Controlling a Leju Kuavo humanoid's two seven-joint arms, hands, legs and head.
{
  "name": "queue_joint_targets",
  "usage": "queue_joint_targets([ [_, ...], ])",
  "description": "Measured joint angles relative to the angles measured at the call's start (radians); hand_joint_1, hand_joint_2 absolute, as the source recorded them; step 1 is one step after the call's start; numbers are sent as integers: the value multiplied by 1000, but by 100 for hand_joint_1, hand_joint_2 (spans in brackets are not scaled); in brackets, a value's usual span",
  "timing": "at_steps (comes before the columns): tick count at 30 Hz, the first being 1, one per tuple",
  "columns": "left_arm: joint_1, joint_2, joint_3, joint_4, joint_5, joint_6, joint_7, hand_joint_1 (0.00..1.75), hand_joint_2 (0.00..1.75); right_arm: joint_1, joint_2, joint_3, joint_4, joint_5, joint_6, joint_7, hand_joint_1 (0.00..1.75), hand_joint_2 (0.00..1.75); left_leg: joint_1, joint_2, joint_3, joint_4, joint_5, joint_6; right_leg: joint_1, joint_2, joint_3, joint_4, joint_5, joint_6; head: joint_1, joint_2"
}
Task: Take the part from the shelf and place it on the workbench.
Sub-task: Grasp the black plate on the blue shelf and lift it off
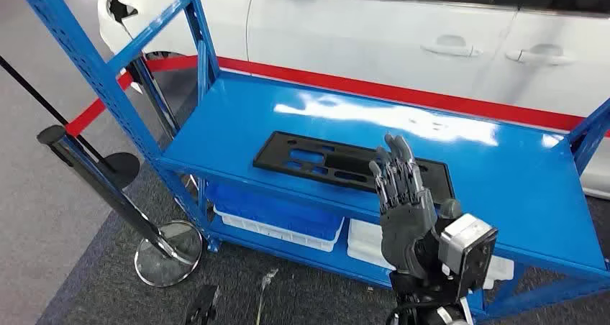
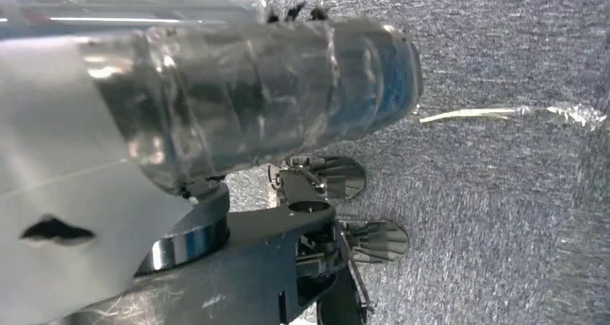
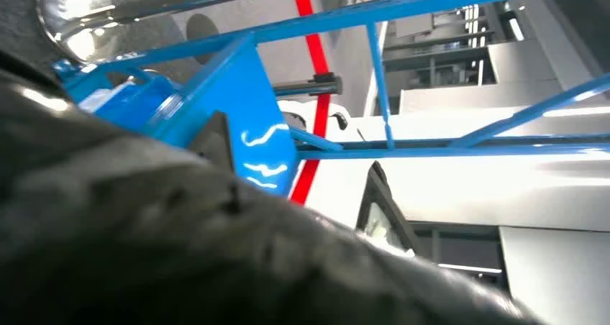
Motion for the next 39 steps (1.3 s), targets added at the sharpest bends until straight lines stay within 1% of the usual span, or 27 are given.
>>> queue_joint_targets([
  [2,-2,-1,-4,0,-1,-1,0,0,0,-1,2,3,0,0,-3,0,0,0,5,4,-24,47,-35,-8,-1,-2,-1,-1,0,-2,-6,0],
  [4,-3,-2,-11,0,-2,-4,0,0,0,-3,5,6,2,-2,-10,0,0,0,17,9,-86,161,-102,-23,-2,-5,-4,-1,-1,-3,-12,0],
  [5,-1,-2,-14,0,-3,-5,1,0,0,-3,6,7,3,-3,-13,0,0,0,25,10,-118,211,-124,-30,-2,-6,-8,-1,-1,-3,-12,0],
  [6,0,-3,-15,0,-3,-7,3,0,0,-5,7,8,5,-4,-15,0,0,0,31,11,-137,235,-126,-36,-4,-7,-10,0,-1,-3,-12,0],
  [7,2,-3,-16,0,-4,-7,5,0,0,-7,8,9,6,-3,-17,0,0,0,37,12,-140,222,-107,-41,-6,-7,-12,1,-2,-2,-12,0],
  [9,2,-3,-18,0,-6,-8,8,0,0,-17,10,12,6,0,-19,-1,0,0,48,13,-103,106,-26,-52,-12,-7,-13,7,-4,4,-13,0],
  [10,1,-3,-19,0,-7,-8,8,0,0,-22,12,13,7,3,-20,0,0,0,49,13,-88,50,2,-54,-15,-6,-14,11,-4,10,-14,0],
  [12,1,-4,-24,0,-9,-10,9,0,0,-32,16,15,7,7,-21,1,0,0,46,12,-81,2,29,-47,-14,-5,-21,16,-2,23,-16,0],
  [15,2,-3,-31,0,-10,-11,9,0,0,-39,19,19,8,9,-21,3,0,0,42,13,-93,9,58,-16,-12,-4,-30,20,-1,41,-14,0],
  [16,2,-2,-32,0,-10,-11,9,0,0,-41,19,19,8,9,-21,3,0,0,42,15,-98,7,66,-7,-13,-5,-38,35,-18,45,-13,0],
  [17,0,-2,-32,0,-11,-11,9,0,0,-42,19,20,8,9,-21,3,0,0,42,17,-104,4,74,3,-13,-7,-52,69,-50,47,-12,0],
  [19,-1,-2,-33,0,-11,-11,9,0,0,-45,19,20,9,10,-22,3,0,0,37,20,-118,4,86,15,-12,-9,-94,193,-138,46,-9,0],
  [20,-1,-2,-33,0,-11,-11,9,0,0,-46,19,20,9,10,-22,3,0,0,34,20,-126,5,91,18,-11,-9,-112,256,-171,46,-9,0],
  [21,-1,-2,-33,0,-11,-12,9,0,0,-46,19,20,10,10,-22,3,0,0,30,21,-135,7,94,20,-9,-9,-116,294,-186,44,-10,0],
  [22,-1,-2,-34,0,-11,-14,8,0,0,-47,19,20,11,10,-22,3,0,0,27,21,-144,8,98,21,-7,-9,-102,295,-181,41,-10,0],
  [23,-1,-2,-34,0,-12,-17,7,0,0,-49,19,21,12,12,-23,3,0,0,24,20,-151,10,100,21,-6,-9,-68,255,-163,36,-10,0],
  [25,-1,-2,-35,0,-14,-26,4,0,0,-65,21,25,14,23,-30,5,0,0,20,20,-161,13,106,18,1,-9,31,114,-126,23,-10,0],
  [26,-1,-2,-37,0,-15,-30,3,0,0,-79,22,28,15,33,-35,10,0,44,19,21,-163,14,109,14,5,-10,67,59,-115,19,-11,0],
  [27,-2,-2,-38,0,-16,-34,3,0,0,-94,24,31,16,46,-39,20,0,87,18,22,-164,15,112,10,9,-10,87,25,-113,16,-10,0],
  [29,-3,-1,-41,0,-21,-40,7,0,0,-131,28,43,20,81,-37,63,0,175,18,23,-165,12,121,-2,12,-10,89,10,-106,14,-8,0],
  [31,-5,1,-47,0,-33,-46,19,0,0,-182,35,60,34,126,-31,122,0,175,19,23,-174,22,113,-16,7,-12,86,-1,-95,7,-8,0],
  [32,-5,2,-52,0,-42,-50,26,0,0,-214,41,70,47,147,-25,149,0,175,19,22,-187,49,93,-22,3,-13,83,-5,-89,2,-11,0],
  [35,-8,3,-68,0,-67,-66,43,0,0,-317,65,108,116,190,17,209,0,175,26,21,-257,220,-1,-38,2,-15,71,-5,-79,-5,-18,0],
  [36,-9,2,-74,0,-72,-70,47,0,0,-346,71,123,147,199,35,222,0,175,28,21,-274,264,-12,-42,2,-15,67,-4,-77,-5,-17,0],
  [37,-11,2,-80,0,-76,-73,50,0,0,-373,78,137,182,206,53,231,0,175,29,21,-275,275,-4,-44,2,-16,64,-2,-77,-5,-18,0],
  [38,-14,2,-85,0,-80,-75,54,0,0,-399,87,149,218,210,69,235,0,175,30,22,-257,247,22,-45,2,-17,62,0,-76,-4,-18,0],
  [39,-17,1,-91,0,-84,-76,59,0,0,-424,97,159,256,212,83,236,0,175,31,22,-223,187,57,-44,2,-18,61,3,-77,-4,-18,0],
])
